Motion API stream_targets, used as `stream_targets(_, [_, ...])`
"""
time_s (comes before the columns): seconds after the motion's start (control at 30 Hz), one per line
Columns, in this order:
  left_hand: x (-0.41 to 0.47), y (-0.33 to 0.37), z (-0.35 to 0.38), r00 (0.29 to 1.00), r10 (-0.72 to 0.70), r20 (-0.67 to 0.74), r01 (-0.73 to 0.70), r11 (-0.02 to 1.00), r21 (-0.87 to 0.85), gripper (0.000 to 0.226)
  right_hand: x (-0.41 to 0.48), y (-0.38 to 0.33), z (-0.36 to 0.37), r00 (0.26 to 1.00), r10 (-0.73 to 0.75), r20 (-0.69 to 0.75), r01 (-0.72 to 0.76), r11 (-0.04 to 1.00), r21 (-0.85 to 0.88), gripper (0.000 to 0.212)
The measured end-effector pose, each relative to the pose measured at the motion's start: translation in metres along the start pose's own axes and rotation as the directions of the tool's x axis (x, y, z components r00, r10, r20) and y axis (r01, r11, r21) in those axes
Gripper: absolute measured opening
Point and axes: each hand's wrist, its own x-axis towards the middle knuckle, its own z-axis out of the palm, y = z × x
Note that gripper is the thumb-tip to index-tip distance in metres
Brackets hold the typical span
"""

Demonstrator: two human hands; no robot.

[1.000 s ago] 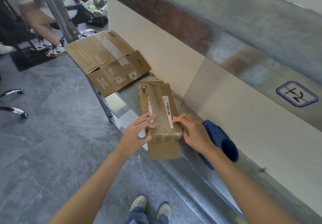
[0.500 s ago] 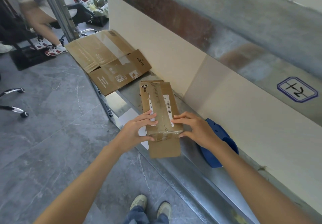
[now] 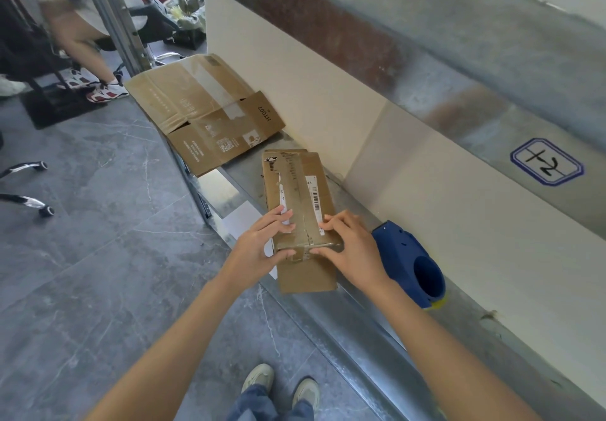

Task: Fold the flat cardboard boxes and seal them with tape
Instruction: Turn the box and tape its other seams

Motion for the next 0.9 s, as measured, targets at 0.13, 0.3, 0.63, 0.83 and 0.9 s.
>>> stream_targets(0.13, [0.003,-0.001,-0.005,0.999,-0.019,0.032,0.018,0.999,0.033,0.043,0.002,0.003,-0.006,0.997,0.024,0.067,-0.028,0.998,0.055,0.051])
stream_targets(0.3, [0.003,0.003,-0.001,0.998,-0.063,-0.005,0.063,0.998,-0.006,0.043,0.007,0.005,-0.013,0.991,0.048,0.121,-0.067,0.986,0.150,0.045])
stream_targets(0.63, [0.000,0.017,-0.001,0.990,-0.143,0.012,0.143,0.990,0.016,0.049,0.007,0.005,-0.023,0.966,0.123,0.227,-0.176,0.958,0.227,0.074])
stream_targets(0.83, [0.030,0.005,-0.038,0.980,-0.109,0.167,0.082,0.983,0.164,0.081,0.023,0.004,-0.035,0.970,0.132,0.206,-0.179,0.957,0.228,0.068])
stream_targets(0.9, [0.044,-0.006,-0.052,0.976,-0.092,0.196,0.054,0.981,0.188,0.089,0.027,0.004,-0.037,0.967,0.145,0.209,-0.183,0.967,0.177,0.066])
